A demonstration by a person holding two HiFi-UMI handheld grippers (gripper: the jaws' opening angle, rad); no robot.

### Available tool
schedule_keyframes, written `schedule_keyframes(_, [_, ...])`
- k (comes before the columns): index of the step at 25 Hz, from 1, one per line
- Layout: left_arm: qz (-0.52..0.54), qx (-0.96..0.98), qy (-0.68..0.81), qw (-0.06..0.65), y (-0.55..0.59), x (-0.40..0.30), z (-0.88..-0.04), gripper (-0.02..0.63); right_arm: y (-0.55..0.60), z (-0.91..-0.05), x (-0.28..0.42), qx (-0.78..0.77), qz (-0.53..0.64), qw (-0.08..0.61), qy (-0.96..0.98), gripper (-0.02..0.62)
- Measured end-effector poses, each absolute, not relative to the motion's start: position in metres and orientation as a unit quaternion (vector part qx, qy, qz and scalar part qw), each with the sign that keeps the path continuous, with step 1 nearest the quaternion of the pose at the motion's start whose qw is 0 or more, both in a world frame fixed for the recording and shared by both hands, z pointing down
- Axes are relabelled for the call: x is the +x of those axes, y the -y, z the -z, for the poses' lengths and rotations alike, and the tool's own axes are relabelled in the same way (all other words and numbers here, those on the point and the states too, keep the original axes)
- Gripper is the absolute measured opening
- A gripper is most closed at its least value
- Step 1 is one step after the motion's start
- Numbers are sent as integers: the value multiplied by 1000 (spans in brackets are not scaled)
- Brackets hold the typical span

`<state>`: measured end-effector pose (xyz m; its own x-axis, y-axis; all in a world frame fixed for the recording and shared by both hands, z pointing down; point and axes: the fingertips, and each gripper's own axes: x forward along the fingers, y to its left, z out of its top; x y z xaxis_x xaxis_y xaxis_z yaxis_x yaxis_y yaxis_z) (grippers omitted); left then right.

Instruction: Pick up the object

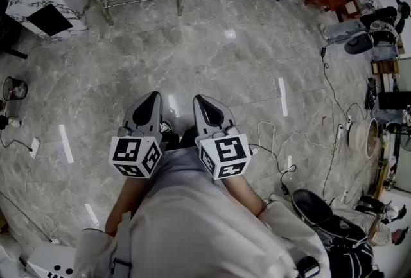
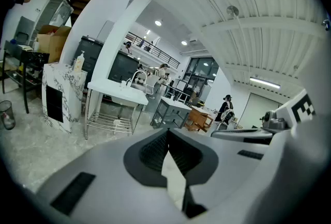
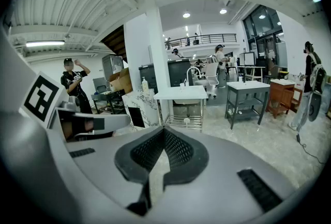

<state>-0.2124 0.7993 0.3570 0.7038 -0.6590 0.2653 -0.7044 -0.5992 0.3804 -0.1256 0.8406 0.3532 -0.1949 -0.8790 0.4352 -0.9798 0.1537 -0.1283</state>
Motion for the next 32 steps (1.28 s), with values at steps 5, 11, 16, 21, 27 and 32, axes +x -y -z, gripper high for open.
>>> schedule_keyframes(5, [-47, 892, 383, 234, -800, -221, -357, 0, -838, -354, -132, 621, -194, 141, 746, 9])
schedule_keyframes(11, [-38, 888, 396, 232, -787, -232, -354, 0, -825, -356, -130, 624, -196, 141, 743, 9])
schedule_keyframes(16, [-41, 885, 402, 232, -773, -231, -355, 0, -799, -359, -126, 618, -204, 125, 748, 9])
schedule_keyframes(21, [-51, 885, 405, 223, -741, -222, -359, 0, -760, -364, -126, 602, -213, 112, 762, 9])
schedule_keyframes(27, [-54, 886, 412, 208, -671, -196, -353, 0, -683, -361, -104, 589, -209, 99, 774, 9])
schedule_keyframes(32, [-62, 881, 418, 211, -602, -171, -354, 0, -614, -360, -76, 583, -216, 100, 777, 9])
